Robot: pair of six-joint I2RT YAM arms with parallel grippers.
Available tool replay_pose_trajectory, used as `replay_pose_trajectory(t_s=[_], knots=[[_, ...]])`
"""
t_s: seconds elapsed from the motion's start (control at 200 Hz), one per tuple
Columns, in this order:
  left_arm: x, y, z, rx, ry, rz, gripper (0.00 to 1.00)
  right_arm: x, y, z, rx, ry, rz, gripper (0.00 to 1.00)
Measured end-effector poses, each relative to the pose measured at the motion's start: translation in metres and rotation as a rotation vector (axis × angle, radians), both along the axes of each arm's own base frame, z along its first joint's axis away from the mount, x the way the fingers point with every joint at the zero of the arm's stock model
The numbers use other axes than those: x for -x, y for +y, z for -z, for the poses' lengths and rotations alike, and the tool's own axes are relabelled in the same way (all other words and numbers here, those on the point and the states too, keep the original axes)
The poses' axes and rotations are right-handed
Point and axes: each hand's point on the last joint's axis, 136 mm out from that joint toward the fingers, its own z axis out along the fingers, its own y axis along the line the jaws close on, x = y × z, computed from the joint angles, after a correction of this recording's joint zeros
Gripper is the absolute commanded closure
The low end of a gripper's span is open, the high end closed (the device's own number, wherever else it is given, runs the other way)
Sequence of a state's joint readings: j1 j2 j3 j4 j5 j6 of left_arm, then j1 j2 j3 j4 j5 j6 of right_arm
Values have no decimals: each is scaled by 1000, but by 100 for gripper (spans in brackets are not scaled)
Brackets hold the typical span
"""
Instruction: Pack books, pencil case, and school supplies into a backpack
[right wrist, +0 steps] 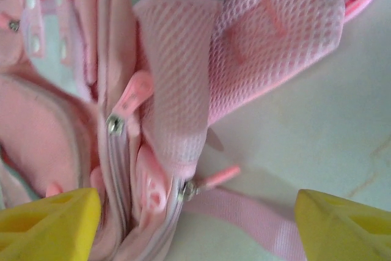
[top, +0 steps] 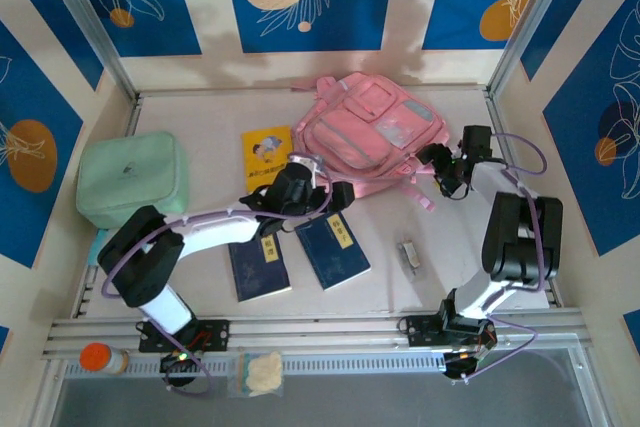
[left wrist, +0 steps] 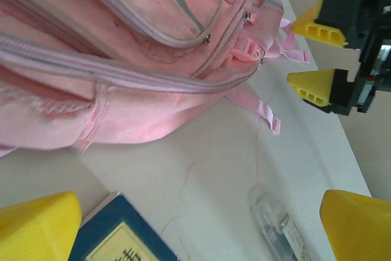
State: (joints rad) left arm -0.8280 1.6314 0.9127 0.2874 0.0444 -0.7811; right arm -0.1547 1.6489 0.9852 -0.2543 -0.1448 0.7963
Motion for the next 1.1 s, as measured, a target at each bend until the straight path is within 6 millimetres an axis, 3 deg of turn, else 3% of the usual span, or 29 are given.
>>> replay_pose_trajectory(t_s=[0.28,0.415,0.565,0.61,0.73,0.9,1.101], knots=[[-17,-18,17,-19,13,1,1,-43,3,19,-51,0,-45,45],[-21,-21,25,-33,22,-3,0,-57,9,23,-64,-11,-78,71],[-27,-19,36,-60,35,-19,1,-60,9,20,-75,-32,-76,93],[-29,-18,40,-79,35,-22,1,-57,8,20,-72,-39,-77,100],[-36,-14,48,-123,30,-26,1,-42,7,12,-66,-52,-69,100],[-63,-11,50,-177,6,-46,1,-8,11,-18,-51,-111,-62,100],[-106,-5,25,-213,-81,-55,0,34,26,-33,-65,-152,-44,100]])
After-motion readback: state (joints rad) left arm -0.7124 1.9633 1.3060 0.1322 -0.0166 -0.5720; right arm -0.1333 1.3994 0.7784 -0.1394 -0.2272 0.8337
